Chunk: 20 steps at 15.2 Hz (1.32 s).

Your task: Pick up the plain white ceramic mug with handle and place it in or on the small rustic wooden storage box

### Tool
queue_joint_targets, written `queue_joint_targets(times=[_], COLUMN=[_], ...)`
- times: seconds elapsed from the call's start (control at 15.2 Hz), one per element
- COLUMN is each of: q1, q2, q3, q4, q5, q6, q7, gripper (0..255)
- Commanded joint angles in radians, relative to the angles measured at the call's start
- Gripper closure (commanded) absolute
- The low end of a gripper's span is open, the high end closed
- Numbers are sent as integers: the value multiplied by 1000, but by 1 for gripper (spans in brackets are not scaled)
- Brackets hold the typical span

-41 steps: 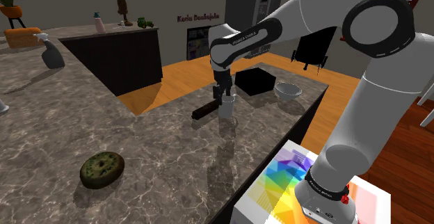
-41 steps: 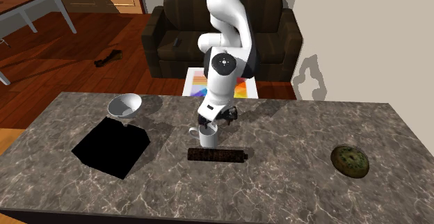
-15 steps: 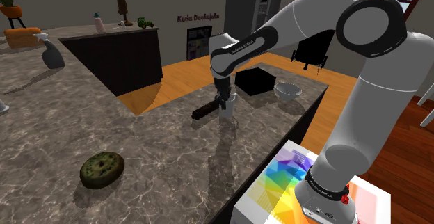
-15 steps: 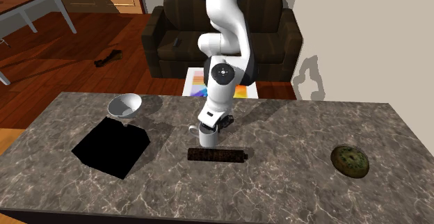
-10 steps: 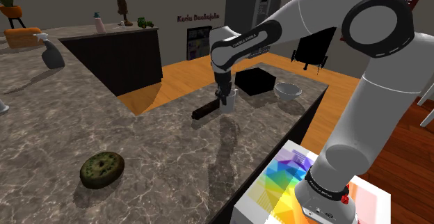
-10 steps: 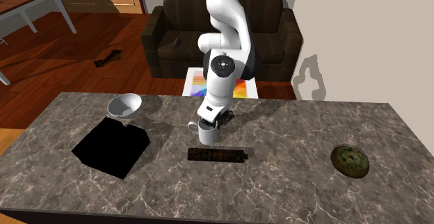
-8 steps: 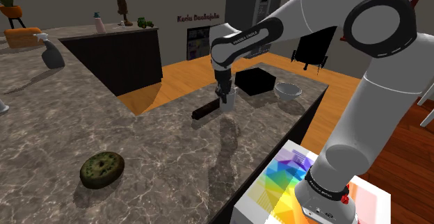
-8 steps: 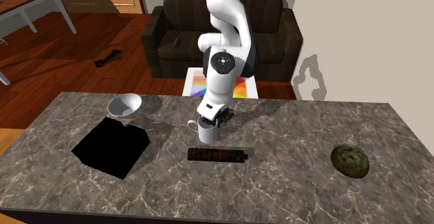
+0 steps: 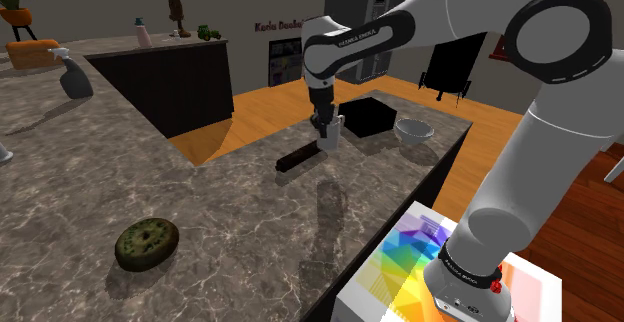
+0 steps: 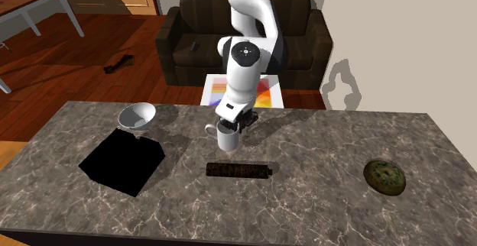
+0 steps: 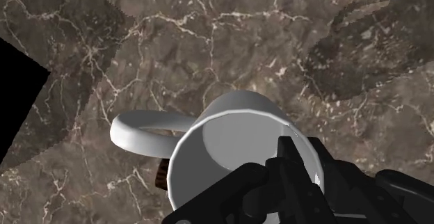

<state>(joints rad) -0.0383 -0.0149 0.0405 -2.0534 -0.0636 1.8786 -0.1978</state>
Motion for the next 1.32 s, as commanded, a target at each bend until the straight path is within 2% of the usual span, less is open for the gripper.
queue_joint_targets(times=[0.0, 0.99, 1.25], q1=[0, 1, -44], q2=[-12, -43, -14], q3=[0, 1, -48], q4=[15, 173, 213], q5=[1, 5, -12], q6=[-27, -216, -221], q7=[-2, -13, -104], gripper=[255, 255, 255])
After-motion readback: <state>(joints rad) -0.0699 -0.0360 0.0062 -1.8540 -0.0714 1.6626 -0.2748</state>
